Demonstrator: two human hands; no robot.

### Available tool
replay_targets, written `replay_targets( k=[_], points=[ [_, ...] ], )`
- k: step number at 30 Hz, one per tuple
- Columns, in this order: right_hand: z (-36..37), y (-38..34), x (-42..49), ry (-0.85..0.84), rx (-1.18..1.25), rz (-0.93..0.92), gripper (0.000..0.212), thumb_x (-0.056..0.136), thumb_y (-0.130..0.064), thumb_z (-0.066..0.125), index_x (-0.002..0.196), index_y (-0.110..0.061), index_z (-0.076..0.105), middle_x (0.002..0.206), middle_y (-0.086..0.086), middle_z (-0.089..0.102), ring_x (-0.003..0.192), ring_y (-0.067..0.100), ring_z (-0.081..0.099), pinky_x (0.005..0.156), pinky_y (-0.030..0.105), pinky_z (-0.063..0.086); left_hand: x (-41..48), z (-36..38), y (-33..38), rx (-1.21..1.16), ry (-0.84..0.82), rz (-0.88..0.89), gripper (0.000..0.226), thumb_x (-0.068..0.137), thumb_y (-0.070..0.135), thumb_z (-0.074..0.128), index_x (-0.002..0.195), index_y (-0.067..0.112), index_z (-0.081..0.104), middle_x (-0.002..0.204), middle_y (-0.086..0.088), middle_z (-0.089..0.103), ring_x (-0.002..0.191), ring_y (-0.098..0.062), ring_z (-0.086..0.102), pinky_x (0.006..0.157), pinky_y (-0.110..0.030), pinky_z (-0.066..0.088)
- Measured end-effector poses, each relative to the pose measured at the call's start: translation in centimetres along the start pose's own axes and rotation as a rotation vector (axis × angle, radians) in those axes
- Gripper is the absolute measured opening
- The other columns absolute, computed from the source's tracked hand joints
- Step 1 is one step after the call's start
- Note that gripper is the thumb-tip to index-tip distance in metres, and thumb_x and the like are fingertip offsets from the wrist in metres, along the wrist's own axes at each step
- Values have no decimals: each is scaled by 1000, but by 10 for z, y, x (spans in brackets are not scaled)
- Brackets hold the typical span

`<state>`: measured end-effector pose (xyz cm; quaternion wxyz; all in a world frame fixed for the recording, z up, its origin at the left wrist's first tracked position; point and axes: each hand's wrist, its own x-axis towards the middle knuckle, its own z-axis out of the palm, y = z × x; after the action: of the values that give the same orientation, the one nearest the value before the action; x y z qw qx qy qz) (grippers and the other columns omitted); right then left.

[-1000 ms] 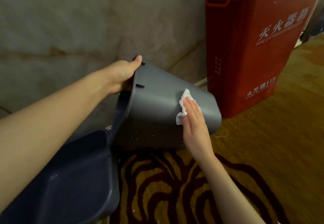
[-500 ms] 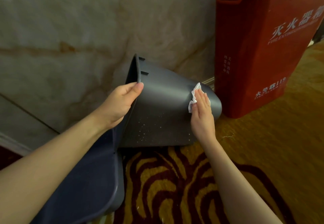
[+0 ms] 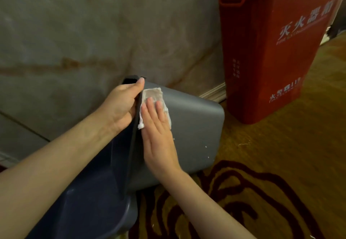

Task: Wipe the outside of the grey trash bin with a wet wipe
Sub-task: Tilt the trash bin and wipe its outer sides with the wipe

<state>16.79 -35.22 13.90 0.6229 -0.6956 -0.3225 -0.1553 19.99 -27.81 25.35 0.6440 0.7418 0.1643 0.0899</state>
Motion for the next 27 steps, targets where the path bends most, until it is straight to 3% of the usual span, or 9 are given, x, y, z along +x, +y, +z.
replay_targets(
  k=[6, 10, 13, 17, 20, 22, 25, 27],
  points=[
    [-4, 22, 1, 107, -42, 4, 51, 96, -10, 36, 142, -22, 17, 152, -5, 13, 145, 13, 4, 119, 35, 6, 5, 5, 0, 8, -52, 15, 27, 94, 16, 46, 76, 5, 62, 59, 1, 71, 57, -7, 69, 59, -19, 57],
    [-30, 74, -1, 233, -40, 288, 49, 98, -5, 33, 143, -15, 18, 151, -4, 7, 144, 14, 3, 119, 34, 1, 12, 7, 4, 26, -53, 1, 27, 95, 15, 43, 80, 7, 63, 58, 5, 74, 57, -4, 70, 56, -17, 56],
    [-52, 112, -1, 268, 33, 499, 46, 101, -12, 29, 146, -13, 18, 156, -2, 5, 145, 13, 2, 118, 30, 0, 17, 11, 6, 25, -40, -13, 26, 95, 16, 44, 78, 7, 62, 55, 6, 72, 54, -4, 69, 56, -17, 56],
    [-62, 128, 4, 288, 77, 609, 46, 102, -21, 28, 146, -15, 18, 158, 1, 10, 144, 10, 4, 108, 13, -1, 24, 20, 9, 43, 0, -28, 26, 94, 16, 47, 72, 9, 59, 48, 8, 68, 47, -3, 65, 53, -17, 53],
    [-63, 128, 9, 319, 107, 668, 45, 102, -21, 27, 146, -17, 18, 158, 0, 11, 145, 13, 4, 112, 21, 1, 26, 23, 12, 24, 13, -42, 25, 94, 15, 46, 74, 9, 60, 48, 8, 68, 47, -3, 66, 52, -17, 54],
    [-59, 118, 7, 316, 129, 640, 44, 102, -17, 28, 145, -16, 21, 157, 0, 9, 145, 13, 3, 116, 26, 0, 26, 23, 13, 8, 33, -56, 25, 95, 15, 45, 75, 9, 60, 49, 7, 69, 47, -4, 66, 52, -17, 55],
    [-37, 83, -9, 171, 145, 442, 45, 100, -8, 31, 143, -19, 21, 152, -7, 8, 142, 7, 0, 112, 13, -6, 27, 25, 15, -58, 77, -101, 23, 96, 15, 44, 79, 10, 59, 67, 2, 69, 50, -5, 66, 49, -17, 55],
    [-23, 56, -20, 66, 143, 324, 45, 100, -12, 31, 140, -25, 18, 149, -14, 10, 141, 0, -2, 111, 10, -7, 28, 26, 18, -113, 117, -137, 23, 96, 15, 42, 79, 12, 57, 64, 2, 68, 45, -4, 64, 45, -17, 54]
  ],
)
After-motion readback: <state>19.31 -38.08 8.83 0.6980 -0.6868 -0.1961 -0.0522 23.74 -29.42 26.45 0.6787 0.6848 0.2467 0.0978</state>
